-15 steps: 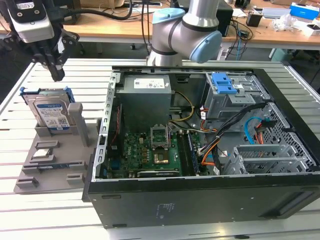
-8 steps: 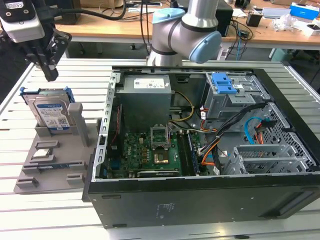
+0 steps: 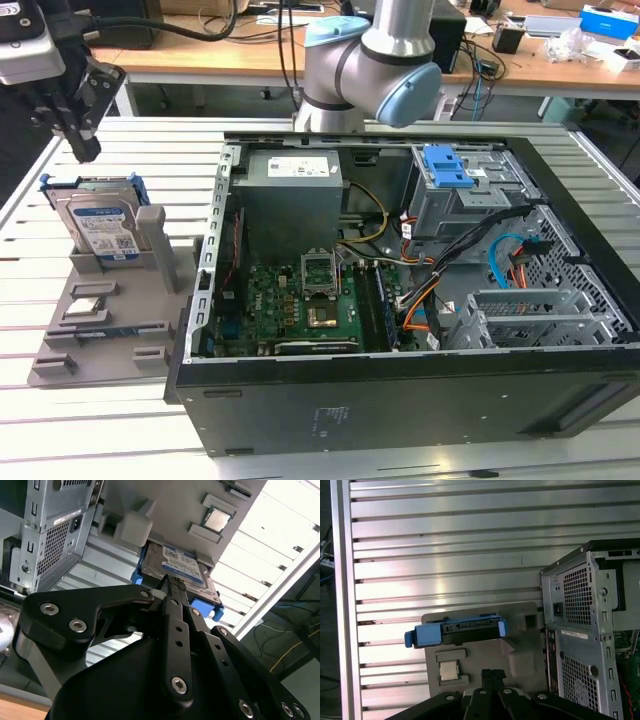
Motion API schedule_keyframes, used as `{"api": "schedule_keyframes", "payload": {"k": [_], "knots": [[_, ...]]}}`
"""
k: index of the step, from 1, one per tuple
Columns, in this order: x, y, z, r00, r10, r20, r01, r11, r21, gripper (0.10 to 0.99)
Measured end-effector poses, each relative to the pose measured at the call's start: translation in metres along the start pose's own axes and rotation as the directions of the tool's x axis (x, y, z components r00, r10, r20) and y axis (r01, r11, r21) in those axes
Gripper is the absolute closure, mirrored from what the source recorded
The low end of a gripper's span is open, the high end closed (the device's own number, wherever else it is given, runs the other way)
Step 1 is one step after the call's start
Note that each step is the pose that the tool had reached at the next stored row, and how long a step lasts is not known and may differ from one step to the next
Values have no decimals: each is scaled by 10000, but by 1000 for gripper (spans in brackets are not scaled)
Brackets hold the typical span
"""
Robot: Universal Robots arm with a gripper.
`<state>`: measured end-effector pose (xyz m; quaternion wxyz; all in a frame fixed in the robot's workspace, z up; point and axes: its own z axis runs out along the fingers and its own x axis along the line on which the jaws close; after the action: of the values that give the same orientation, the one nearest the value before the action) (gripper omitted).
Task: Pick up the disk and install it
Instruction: 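Reach for the disk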
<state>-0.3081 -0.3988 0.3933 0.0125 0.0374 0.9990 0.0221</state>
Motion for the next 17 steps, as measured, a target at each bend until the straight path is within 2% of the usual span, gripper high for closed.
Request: {"api": "schedule_keyframes", "payload": {"k": [17], "knots": [[335, -25, -9, 10000, -1, 0, 1, 10000, 0, 980]]}}
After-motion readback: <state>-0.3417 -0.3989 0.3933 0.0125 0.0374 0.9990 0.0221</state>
